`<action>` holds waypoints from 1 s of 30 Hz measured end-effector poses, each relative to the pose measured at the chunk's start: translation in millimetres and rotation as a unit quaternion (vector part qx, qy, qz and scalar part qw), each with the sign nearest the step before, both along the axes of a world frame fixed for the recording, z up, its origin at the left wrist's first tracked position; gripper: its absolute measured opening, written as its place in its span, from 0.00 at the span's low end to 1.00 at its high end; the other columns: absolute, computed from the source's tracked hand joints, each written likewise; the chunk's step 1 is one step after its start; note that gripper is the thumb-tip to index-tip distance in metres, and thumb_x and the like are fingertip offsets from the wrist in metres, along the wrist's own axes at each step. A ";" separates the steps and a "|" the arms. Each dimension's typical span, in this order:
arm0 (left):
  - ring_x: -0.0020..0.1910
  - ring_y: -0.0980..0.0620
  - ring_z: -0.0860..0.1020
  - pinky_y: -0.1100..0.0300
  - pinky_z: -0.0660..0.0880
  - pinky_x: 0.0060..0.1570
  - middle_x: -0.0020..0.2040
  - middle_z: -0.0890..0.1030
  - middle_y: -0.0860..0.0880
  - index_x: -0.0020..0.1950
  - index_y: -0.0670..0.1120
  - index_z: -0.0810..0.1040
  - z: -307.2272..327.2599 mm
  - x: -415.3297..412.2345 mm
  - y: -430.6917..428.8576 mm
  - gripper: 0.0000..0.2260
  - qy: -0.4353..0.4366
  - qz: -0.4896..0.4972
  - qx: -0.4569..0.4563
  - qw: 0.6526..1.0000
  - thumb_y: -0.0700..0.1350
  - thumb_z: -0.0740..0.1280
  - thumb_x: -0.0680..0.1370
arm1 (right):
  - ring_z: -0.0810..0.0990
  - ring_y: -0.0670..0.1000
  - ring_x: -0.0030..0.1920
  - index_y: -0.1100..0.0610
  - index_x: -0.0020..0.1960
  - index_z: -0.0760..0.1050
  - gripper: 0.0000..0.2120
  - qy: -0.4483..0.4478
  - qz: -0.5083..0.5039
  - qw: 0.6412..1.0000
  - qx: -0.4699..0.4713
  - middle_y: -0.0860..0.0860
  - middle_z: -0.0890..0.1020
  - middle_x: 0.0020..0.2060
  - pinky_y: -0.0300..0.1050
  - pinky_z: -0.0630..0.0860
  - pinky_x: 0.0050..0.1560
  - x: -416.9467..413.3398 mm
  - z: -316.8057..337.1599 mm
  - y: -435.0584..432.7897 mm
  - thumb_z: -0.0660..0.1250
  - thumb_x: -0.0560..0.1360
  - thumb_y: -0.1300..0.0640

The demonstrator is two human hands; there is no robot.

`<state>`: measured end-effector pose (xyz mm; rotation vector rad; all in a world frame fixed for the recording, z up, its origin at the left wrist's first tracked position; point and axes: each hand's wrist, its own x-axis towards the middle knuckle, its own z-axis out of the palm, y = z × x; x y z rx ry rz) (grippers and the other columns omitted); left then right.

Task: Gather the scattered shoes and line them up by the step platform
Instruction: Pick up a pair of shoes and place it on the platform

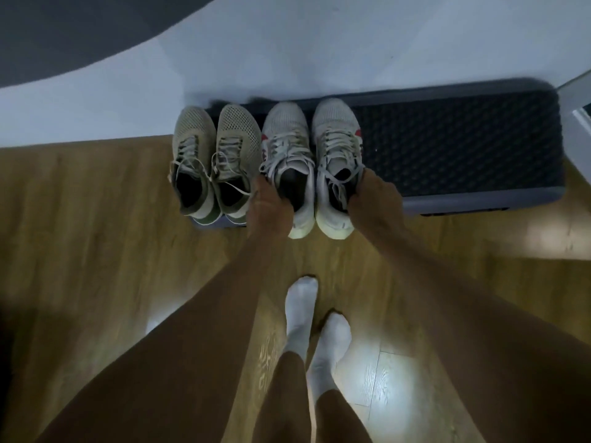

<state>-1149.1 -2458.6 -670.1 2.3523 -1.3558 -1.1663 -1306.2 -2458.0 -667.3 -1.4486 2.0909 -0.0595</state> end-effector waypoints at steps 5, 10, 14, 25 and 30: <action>0.66 0.38 0.71 0.48 0.69 0.62 0.68 0.70 0.36 0.72 0.37 0.57 -53.0 6.2 -32.5 0.24 -0.003 -0.037 0.011 0.999 0.36 0.60 0.78 | 0.78 0.62 0.55 0.61 0.61 0.69 0.13 0.019 -0.001 0.999 0.035 0.60 0.79 0.55 0.49 0.71 0.48 5.4 -55.6 -36.1 0.59 0.78 0.58; 0.69 0.38 0.67 0.53 0.66 0.63 0.72 0.64 0.35 0.75 0.35 0.49 -85.7 0.8 -51.1 0.28 -0.042 -0.058 0.069 0.995 0.38 0.59 0.80 | 0.79 0.63 0.54 0.61 0.62 0.67 0.14 0.014 0.028 0.999 0.040 0.61 0.80 0.53 0.51 0.72 0.48 4.0 -87.4 -53.2 0.58 0.78 0.60; 0.71 0.40 0.65 0.55 0.66 0.62 0.74 0.63 0.38 0.77 0.38 0.43 -95.3 -6.7 -53.0 0.32 -0.042 -0.037 0.113 0.992 0.39 0.59 0.81 | 0.78 0.63 0.55 0.61 0.63 0.65 0.15 0.006 0.027 0.998 0.056 0.61 0.79 0.54 0.53 0.73 0.50 5.0 -103.7 -56.9 0.60 0.78 0.59; 0.68 0.37 0.68 0.52 0.69 0.56 0.71 0.66 0.37 0.77 0.39 0.45 -102.6 -2.9 -72.1 0.31 -0.040 -0.030 0.103 0.993 0.36 0.60 0.79 | 0.77 0.64 0.56 0.60 0.66 0.61 0.20 -0.027 0.011 0.997 0.073 0.62 0.77 0.56 0.51 0.71 0.48 7.6 -110.5 -68.2 0.62 0.76 0.63; 0.65 0.36 0.71 0.50 0.71 0.57 0.69 0.68 0.36 0.75 0.38 0.51 -86.8 -7.2 -68.5 0.28 -0.059 -0.063 0.135 0.987 0.41 0.61 0.79 | 0.78 0.62 0.54 0.60 0.65 0.63 0.17 -0.098 -0.004 0.992 0.082 0.61 0.77 0.56 0.49 0.71 0.47 1.3 -88.3 -55.6 0.59 0.77 0.63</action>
